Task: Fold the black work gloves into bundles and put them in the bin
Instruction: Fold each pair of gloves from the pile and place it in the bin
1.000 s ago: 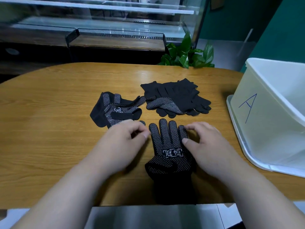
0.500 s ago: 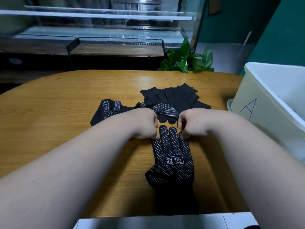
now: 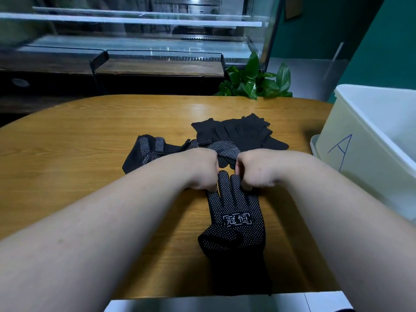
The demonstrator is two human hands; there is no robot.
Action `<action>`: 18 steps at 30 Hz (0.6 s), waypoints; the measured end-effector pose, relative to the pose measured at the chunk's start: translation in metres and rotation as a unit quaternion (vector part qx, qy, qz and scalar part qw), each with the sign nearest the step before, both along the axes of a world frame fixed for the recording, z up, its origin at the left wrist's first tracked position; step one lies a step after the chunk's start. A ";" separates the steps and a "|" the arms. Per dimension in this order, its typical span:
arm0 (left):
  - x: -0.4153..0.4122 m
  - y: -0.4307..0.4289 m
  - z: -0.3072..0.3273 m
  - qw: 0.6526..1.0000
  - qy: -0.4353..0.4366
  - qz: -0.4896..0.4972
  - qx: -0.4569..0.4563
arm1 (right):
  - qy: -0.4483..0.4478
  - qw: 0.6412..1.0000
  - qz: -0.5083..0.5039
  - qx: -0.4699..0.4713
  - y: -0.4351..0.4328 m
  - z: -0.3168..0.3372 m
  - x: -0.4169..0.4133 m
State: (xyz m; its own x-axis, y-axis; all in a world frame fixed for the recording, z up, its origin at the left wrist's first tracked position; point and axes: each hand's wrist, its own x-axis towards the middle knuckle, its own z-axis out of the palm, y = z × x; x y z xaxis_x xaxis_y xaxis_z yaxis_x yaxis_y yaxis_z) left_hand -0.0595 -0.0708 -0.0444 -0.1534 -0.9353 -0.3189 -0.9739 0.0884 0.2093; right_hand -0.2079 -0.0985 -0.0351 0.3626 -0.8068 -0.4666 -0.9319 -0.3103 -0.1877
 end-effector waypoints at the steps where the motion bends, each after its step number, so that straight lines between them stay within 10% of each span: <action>1: -0.001 0.000 -0.001 1.000 0.002 0.002 0.000 | 0.003 1.000 0.003 -0.004 0.000 -0.001 0.000; 18: -0.009 -0.016 0.000 0.988 0.104 0.081 0.082 | -0.008 1.000 0.017 -0.022 -0.002 0.000 0.002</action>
